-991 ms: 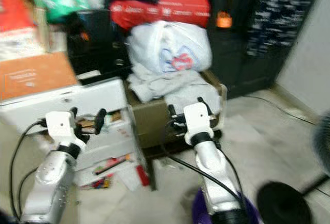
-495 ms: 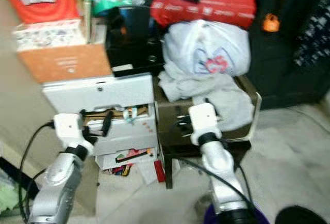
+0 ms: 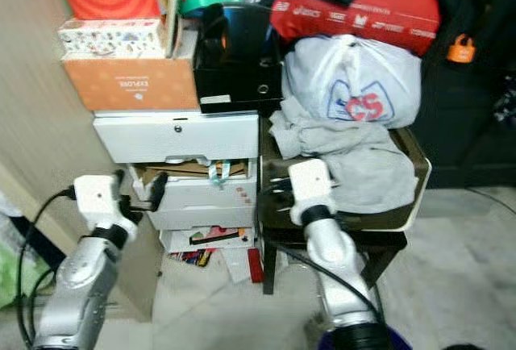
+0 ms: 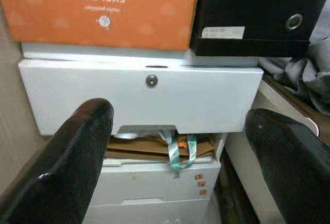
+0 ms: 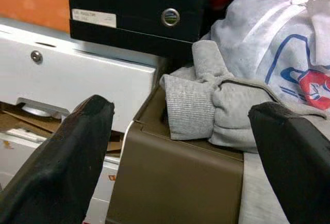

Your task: Clean up the room

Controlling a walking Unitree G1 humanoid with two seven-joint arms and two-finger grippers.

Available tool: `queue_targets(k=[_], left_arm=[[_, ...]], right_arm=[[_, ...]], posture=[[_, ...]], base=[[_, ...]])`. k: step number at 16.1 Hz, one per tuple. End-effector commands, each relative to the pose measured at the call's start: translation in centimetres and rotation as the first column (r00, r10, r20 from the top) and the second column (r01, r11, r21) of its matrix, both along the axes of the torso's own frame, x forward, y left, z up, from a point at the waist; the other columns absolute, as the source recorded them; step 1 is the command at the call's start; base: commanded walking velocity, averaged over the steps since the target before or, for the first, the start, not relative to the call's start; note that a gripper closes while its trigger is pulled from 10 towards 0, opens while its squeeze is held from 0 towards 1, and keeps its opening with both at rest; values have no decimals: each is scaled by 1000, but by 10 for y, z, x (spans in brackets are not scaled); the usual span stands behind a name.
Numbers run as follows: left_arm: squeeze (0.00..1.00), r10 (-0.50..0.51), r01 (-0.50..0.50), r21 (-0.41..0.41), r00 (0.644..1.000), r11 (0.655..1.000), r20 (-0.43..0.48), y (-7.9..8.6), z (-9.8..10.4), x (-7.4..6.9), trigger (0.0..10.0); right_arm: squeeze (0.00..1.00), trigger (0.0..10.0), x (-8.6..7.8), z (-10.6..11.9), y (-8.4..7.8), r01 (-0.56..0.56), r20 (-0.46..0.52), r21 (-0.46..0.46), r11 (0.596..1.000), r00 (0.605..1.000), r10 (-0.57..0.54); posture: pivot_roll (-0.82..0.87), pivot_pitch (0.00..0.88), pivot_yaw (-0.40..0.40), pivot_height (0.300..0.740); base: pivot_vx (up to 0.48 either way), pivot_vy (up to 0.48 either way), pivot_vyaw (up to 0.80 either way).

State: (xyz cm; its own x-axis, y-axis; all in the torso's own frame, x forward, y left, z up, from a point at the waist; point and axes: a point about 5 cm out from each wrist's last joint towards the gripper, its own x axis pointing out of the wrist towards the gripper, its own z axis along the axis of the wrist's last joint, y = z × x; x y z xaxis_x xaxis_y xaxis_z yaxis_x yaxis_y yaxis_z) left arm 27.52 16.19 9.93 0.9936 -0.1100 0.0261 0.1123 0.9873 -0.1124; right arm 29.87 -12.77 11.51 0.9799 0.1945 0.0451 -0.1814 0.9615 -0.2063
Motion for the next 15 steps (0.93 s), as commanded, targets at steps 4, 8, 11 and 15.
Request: queue_targets(k=[4, 8, 11, 15], left_arm=[[0, -14, 14, -5, 1000, 1000, 1, -5, 2, 2, 10000], [0, -15, 15, -8, 1000, 1000, -4, -5, 2, 1, 10000], [0, -16, 16, -6, 1000, 1000, -5, -5, 1, 1, 10000], [0, -23, 23, 2, 1000, 1000, -4, -6, 2, 2, 10000]], right_arm=[[0, 10000, 1, 2, -6, 14, 6, 5, 1000, 1000, -14], [0, 10000, 1, 2, -6, 11, 1, 3, 1000, 1000, -11], [0, 10000, 2, 1, -6, 12, -1, 5, 1000, 1000, -12], [0, 10000, 3, 0, -6, 19, -5, 10, 1000, 1000, -19]], posture=[[-147, 10, 9, 740], [-146, 12, 6, 740], [-143, 11, 8, 740], [-140, 1, 8, 740]], base=[[0, 0, 0], [0, 0, 0], [0, 0, 0], [0, 0, 0]])
